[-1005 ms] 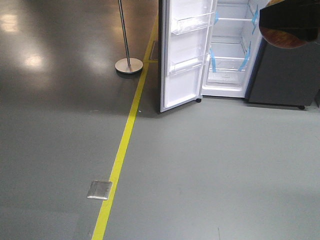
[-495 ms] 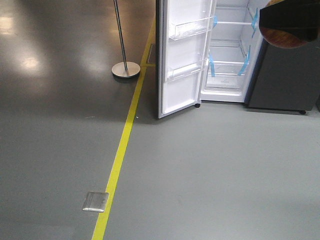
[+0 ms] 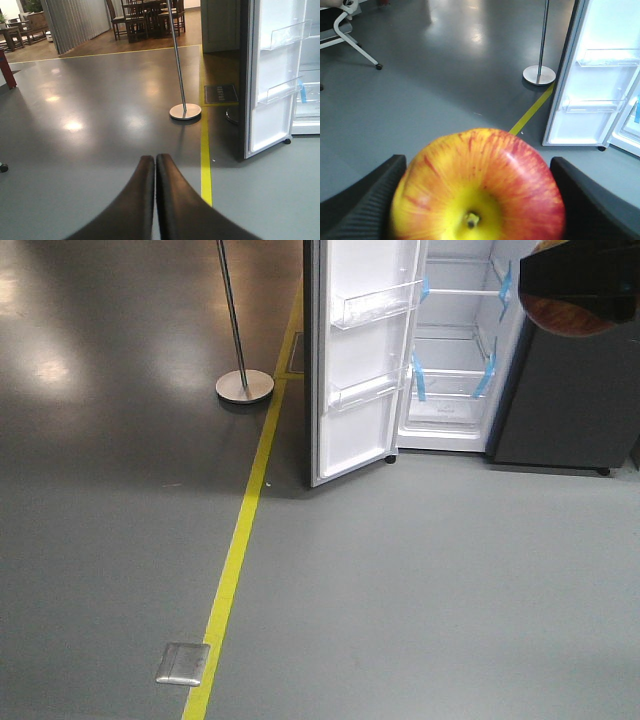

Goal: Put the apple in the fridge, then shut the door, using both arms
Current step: 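Approach the open fridge shelves, carrying the apple in the right gripper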

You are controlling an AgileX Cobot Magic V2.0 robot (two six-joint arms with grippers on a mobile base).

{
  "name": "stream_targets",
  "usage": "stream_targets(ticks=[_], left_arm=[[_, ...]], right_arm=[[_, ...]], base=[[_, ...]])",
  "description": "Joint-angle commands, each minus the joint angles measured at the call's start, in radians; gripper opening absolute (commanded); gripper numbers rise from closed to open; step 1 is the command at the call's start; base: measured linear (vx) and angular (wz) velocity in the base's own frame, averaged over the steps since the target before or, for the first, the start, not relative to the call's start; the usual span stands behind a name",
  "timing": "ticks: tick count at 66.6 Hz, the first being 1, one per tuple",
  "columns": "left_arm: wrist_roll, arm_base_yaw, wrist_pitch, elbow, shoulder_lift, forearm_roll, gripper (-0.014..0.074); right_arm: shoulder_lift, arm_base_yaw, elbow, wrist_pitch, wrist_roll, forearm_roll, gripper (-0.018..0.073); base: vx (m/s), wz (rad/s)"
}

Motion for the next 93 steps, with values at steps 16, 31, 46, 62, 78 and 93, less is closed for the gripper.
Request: stream_targets(ticks=[16, 31, 46, 62, 78, 93], left_arm=[[-0.006, -0.003, -0.064, 0.015, -0.017, -0.003, -0.0008], [-0.006, -0.003, -0.064, 0.015, -0.017, -0.003, -0.0008], [-0.006, -0.003, -0.064, 0.015, -0.017, -0.003, -0.0008], [-0.006, -0.003, -0.064, 0.015, -0.017, -0.003, -0.0008], [-0.006, -0.003, -0.064, 0.015, -0.017, -0.003, -0.0008], [-0.006, -0.003, -0.064, 0.015, -0.017, -0.003, -0.0008]], right_arm=[[-0.022, -0.006, -0.033, -0.067, -0.011, 0.038, 0.0186], [-0.022, -0.006, -0.033, -0.067, -0.011, 0.038, 0.0186], [-0.022, -0.006, -0.033, -0.067, -0.011, 0.038, 0.0186], [-0.022, -0.006, -0.033, -0.067, -0.011, 0.038, 0.0186], [-0.022, -0.006, -0.033, -0.067, -0.011, 0.038, 0.0186], [-0.022, -0.006, -0.033, -0.067, -0.011, 0.038, 0.0186]], base=[[0.09, 0.01], [0.09, 0.03], [0.09, 0.02], [0.11, 0.02], [0.12, 0.02], [0.12, 0.0]])
